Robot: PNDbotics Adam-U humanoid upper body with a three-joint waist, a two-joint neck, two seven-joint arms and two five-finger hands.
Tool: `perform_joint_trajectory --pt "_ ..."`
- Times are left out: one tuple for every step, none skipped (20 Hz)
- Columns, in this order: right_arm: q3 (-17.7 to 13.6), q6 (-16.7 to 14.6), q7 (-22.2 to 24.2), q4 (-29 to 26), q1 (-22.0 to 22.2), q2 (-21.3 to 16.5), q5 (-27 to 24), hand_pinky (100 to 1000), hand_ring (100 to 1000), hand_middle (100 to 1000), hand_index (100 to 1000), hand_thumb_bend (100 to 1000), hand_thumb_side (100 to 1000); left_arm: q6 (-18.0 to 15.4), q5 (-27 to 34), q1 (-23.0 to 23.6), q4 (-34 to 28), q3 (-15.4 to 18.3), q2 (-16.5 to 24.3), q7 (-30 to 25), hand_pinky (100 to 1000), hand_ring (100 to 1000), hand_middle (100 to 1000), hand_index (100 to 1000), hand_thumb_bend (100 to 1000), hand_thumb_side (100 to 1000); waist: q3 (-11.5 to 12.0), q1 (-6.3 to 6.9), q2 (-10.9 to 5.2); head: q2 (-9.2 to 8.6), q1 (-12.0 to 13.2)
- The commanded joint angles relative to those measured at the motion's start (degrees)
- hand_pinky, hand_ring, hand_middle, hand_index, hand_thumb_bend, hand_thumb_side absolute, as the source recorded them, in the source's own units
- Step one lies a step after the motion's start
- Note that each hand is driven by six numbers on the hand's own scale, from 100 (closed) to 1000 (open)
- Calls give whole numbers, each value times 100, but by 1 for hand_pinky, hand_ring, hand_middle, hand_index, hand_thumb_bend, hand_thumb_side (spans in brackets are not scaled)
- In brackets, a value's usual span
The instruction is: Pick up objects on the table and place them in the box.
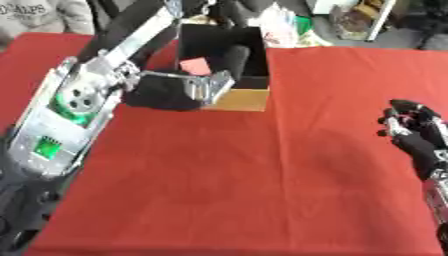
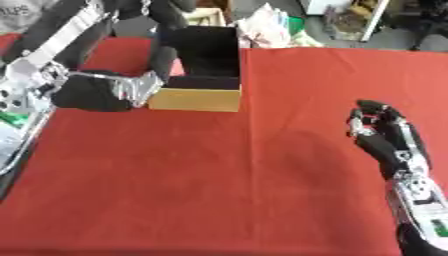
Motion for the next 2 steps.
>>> perform_joint_trajectory --pt "-40 -7 4 -54 -55 -181 35 521 620 582 713 100 100 85 316 -118 -131 125 69 -65 712 720 741 893 133 303 -4 7 -89 45 -21" --pt "-40 -6 3 -52 -50 -183 36 522 620 582 713 100 100 92 406 -126 -132 151 87 -92 711 718 739 892 126 310 -1 12 -95 55 -21"
